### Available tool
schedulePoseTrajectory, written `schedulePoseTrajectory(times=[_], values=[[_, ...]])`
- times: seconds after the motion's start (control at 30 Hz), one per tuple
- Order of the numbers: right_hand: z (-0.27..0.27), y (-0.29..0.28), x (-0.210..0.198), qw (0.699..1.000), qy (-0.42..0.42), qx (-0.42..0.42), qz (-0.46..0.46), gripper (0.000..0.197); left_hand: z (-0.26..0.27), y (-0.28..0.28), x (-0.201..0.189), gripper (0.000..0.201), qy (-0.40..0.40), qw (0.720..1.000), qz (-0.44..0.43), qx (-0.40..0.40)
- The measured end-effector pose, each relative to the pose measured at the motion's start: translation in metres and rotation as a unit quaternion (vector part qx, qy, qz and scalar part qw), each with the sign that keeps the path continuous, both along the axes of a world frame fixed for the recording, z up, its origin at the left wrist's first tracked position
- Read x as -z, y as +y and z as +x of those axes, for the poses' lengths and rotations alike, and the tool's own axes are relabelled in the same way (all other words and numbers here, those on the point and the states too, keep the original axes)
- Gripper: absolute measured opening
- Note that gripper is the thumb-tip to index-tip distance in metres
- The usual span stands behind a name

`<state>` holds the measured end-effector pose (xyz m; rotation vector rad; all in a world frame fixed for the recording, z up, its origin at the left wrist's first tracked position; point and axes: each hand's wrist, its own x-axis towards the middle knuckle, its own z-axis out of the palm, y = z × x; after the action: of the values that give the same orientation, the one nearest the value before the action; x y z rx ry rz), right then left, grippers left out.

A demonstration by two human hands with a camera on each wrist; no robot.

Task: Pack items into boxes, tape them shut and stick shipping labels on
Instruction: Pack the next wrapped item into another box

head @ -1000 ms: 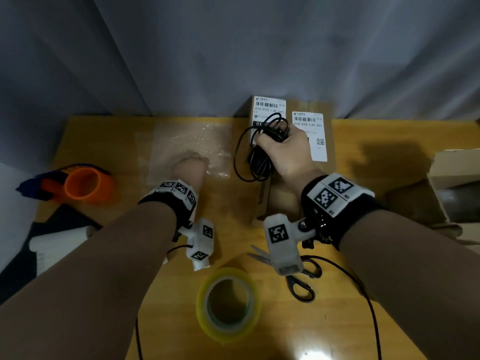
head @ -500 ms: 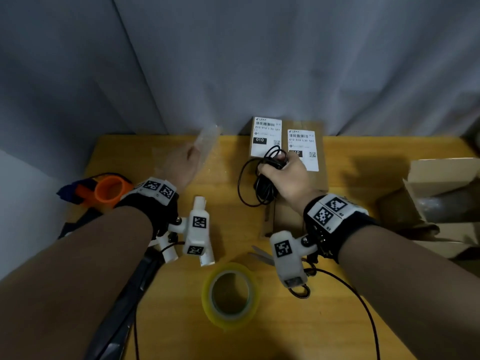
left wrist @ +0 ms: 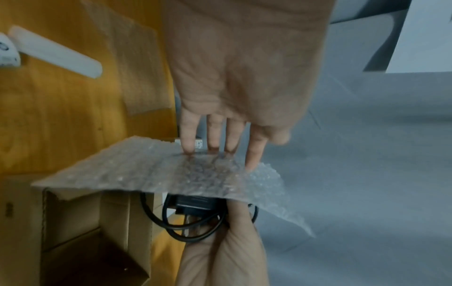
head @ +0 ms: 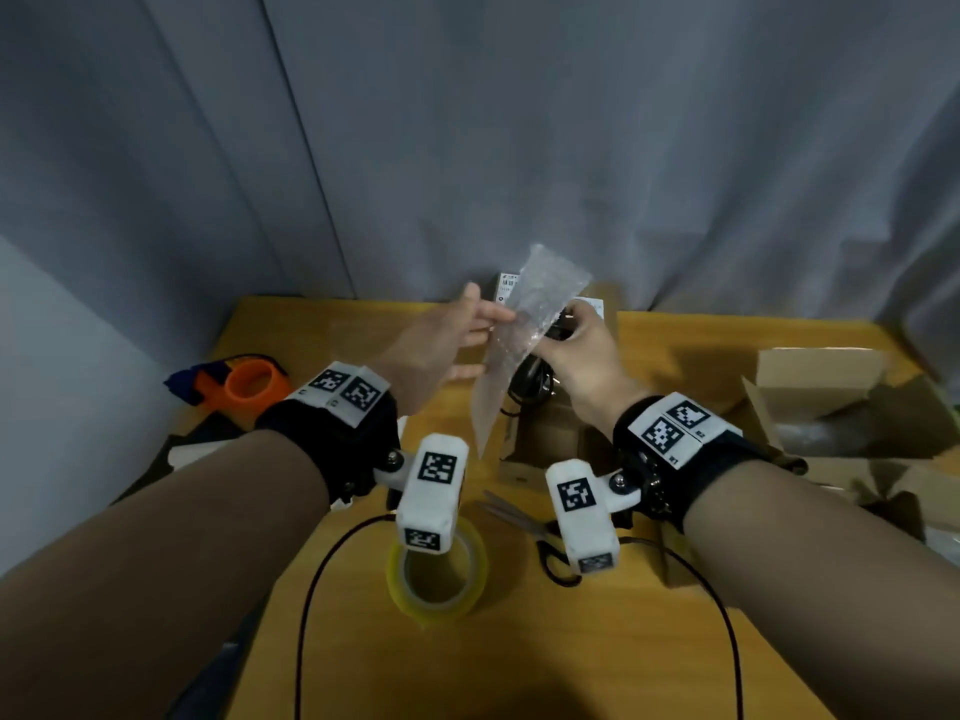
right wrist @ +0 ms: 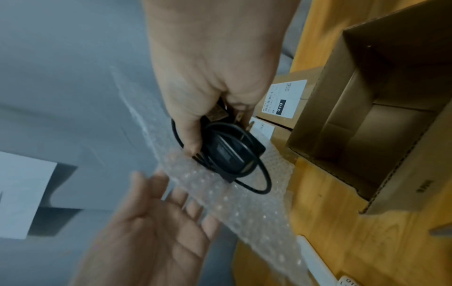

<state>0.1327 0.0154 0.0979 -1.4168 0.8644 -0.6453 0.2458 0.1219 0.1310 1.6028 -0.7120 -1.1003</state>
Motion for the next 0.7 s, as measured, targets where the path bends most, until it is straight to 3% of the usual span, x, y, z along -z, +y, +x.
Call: schedulePoseTrajectory(times=[0.07,0.17,0.23,0.37,0.5,0.57,0.7], values=[[-0.007,-0.002,-0.002,1.000,-0.019,0.006,0.021,0.050,-0.006,-0.003,0.004,0.029,-0.031,0.999,-0.016,0.013],[-0.013,0.001,-0.007,0.999,-0.011,-0.025,0.044,0.047,-0.016,-0.007,0.006,0.045,-0.068,0.995,-0.023,0.075],[-0.014,0.003,-0.011,0.997,-0.007,-0.047,0.064,0.042,-0.023,-0.010,0.004,0.042,-0.095,0.990,-0.031,0.102],[-0.019,0.003,-0.022,0.990,-0.030,-0.072,0.119,0.022,-0.032,-0.014,0.001,0.039,-0.026,0.989,-0.059,0.130],[-0.022,0.000,-0.030,0.978,-0.071,-0.086,0.176,0.031,-0.031,-0.019,0.003,0.038,0.007,0.991,-0.052,0.126],[-0.024,-0.002,-0.035,0.979,-0.049,-0.104,0.167,0.032,-0.029,-0.022,0.003,0.033,-0.004,0.991,-0.052,0.120],[-0.031,-0.013,-0.037,0.992,-0.003,-0.067,0.104,0.014,-0.021,-0.019,0.004,0.022,-0.056,0.991,-0.031,0.116]])
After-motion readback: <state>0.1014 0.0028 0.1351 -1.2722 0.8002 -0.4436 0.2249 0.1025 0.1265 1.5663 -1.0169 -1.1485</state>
